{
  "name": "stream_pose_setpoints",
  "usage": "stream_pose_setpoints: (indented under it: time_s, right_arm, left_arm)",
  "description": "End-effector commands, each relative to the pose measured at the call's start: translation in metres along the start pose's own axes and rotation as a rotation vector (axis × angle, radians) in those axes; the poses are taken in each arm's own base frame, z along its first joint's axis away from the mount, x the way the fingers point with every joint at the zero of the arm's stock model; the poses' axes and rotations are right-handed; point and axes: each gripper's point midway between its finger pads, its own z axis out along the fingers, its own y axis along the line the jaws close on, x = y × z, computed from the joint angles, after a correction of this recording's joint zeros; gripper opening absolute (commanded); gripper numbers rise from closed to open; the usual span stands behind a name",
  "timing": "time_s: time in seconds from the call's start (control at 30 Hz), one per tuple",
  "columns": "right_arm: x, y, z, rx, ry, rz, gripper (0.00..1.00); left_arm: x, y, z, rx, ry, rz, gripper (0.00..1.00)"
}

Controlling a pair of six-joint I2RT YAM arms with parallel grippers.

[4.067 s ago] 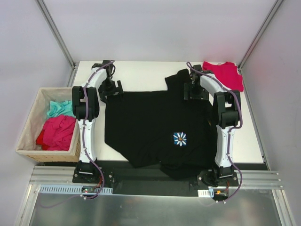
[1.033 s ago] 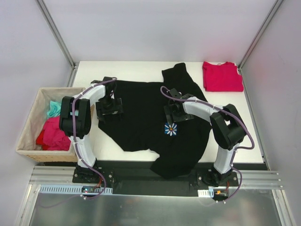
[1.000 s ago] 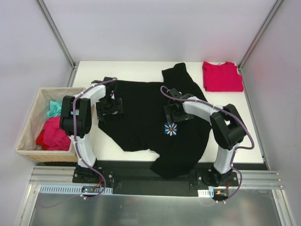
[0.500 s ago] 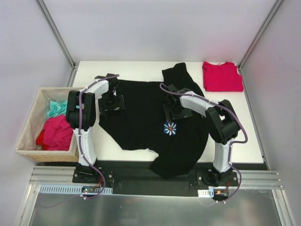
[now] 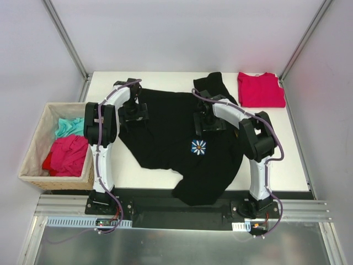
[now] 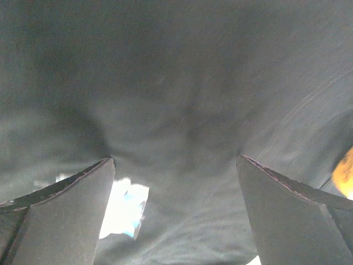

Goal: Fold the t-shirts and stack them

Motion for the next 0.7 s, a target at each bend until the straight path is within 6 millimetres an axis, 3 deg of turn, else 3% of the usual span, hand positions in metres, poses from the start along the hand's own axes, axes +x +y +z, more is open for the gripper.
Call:
stream_pose_setpoints:
  time_s: [0.0,0.13,0.4,0.5,0.63,0.67]
  right_arm:
    - [-0.036,-0.017,-0.002,0.021,-0.068,0.076,0.97]
    - [-0.051,-0.033,-0.002,0.033,-0.062,0.101,0.97]
    - [-0.082,-0.046,-0.005,0.048,-0.079,0.110,0.97]
    - [-0.094,-0.045,-0.024,0.044,-0.128,0.102,0.97]
    - [-0.088,-0.039,-0.059,0.049,-0.250,0.068,0.97]
    - [-0.082,-0.041,-0.068,0.053,-0.268,0.065,0.96]
  left_arm:
    - [-0.009,-0.006,-0.007,-0.006,-0.008,0.012,0.99]
    - [-0.018,-0.012,-0.011,0.007,-0.019,0.010,0.99]
    - [-0.035,-0.017,-0.030,0.059,-0.061,-0.009,0.99]
    - [-0.032,-0.018,-0.045,0.079,-0.084,-0.012,0.99]
    - [-0.023,-0.013,-0.073,0.086,-0.165,-0.001,0.99]
    - [-0.021,-0.013,-0.090,0.100,-0.210,0.005,0.99]
